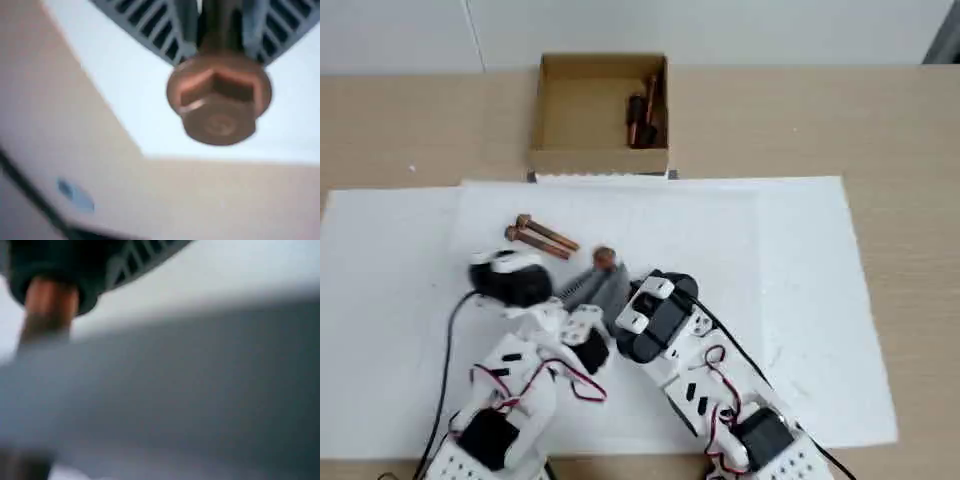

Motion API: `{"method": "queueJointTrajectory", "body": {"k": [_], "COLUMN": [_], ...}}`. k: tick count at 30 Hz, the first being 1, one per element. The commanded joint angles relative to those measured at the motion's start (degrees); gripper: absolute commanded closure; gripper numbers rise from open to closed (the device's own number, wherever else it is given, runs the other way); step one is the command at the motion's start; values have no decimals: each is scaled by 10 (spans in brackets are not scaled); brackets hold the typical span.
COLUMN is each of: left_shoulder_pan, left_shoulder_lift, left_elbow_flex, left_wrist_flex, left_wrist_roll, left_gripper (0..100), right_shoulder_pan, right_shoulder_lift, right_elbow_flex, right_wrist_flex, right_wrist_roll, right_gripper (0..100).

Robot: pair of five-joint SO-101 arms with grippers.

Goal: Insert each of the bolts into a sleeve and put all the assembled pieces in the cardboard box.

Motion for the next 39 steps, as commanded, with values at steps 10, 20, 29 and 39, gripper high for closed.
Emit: {"method": "queueJointTrajectory", "body": {"k": [10,20,29,39], "left_shoulder_pan": [0,-56,-83,-20], "left_shoulder_lift": [-6,-5,-5,-6], "left_elbow_flex": [-5,-45,-105,-71], "left_wrist_flex": [92,100,111,144], "left_wrist_roll": [-69,-88,-86,-55], "left_gripper": [928,809,827,902], "right_shoulder_pan": [4,7,7,5], "right_shoulder_lift": [-9,-9,-9,-9], "right_elbow_flex": [-16,-11,-11,-15], "right_wrist_flex": [-15,-11,-11,-13], "right_wrist_roll": [4,0,0,2], "right_gripper": [996,996,996,996]}}
